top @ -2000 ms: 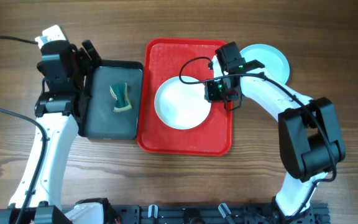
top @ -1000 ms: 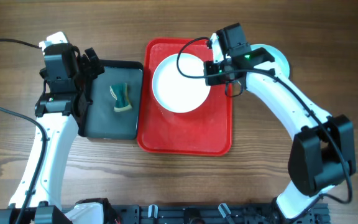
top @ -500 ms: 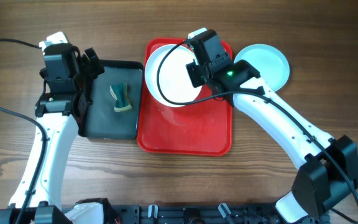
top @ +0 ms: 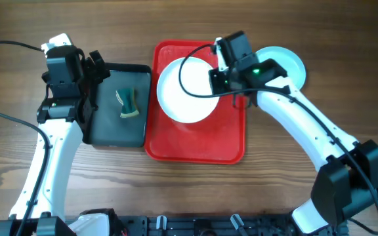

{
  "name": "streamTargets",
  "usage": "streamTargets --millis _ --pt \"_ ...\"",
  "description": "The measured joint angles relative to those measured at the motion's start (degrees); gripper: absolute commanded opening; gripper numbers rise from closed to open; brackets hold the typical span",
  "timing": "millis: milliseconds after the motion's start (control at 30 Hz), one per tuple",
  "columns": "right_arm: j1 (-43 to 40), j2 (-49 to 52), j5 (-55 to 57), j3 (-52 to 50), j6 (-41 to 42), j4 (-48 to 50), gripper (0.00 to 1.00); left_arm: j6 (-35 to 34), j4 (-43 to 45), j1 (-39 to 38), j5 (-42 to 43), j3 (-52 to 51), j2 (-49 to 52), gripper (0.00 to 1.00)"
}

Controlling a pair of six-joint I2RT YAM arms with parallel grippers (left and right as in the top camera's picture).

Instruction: Clean dirty plates on tray and stack at the side

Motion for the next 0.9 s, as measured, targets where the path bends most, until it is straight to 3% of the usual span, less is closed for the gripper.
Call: streamTargets --millis 233,500,600,633,667,900 --pt "-2.8 0.0 -6.8 -8.0 0.7 2.7 0.04 0.0 0.0 0.0 0.0 0.0 0.0 1.00" --pt "-2.8 0.0 -10.7 -18.3 2.2 15.5 0.06 0.0 0.0 0.0 0.0 0.0 0.0 1.00" --pt "-2.8 0.0 -12.2 -19.7 2.5 16.6 0.31 0.0 0.0 0.0 0.0 0.0 0.0 1.00" --pt "-2.8 0.0 -12.4 -20.0 2.7 16.8 0.45 0.0 0.0 0.0 0.0 0.0 0.0 1.00" --pt "-2.8 0.0 -12.6 -20.1 2.4 17.0 0.51 0.0 0.0 0.0 0.0 0.0 0.0 1.00" --pt "-2.8 0.0 -13.0 -20.2 2.6 18.0 0.55 0.0 0.0 0.0 0.0 0.0 0.0 1.00"
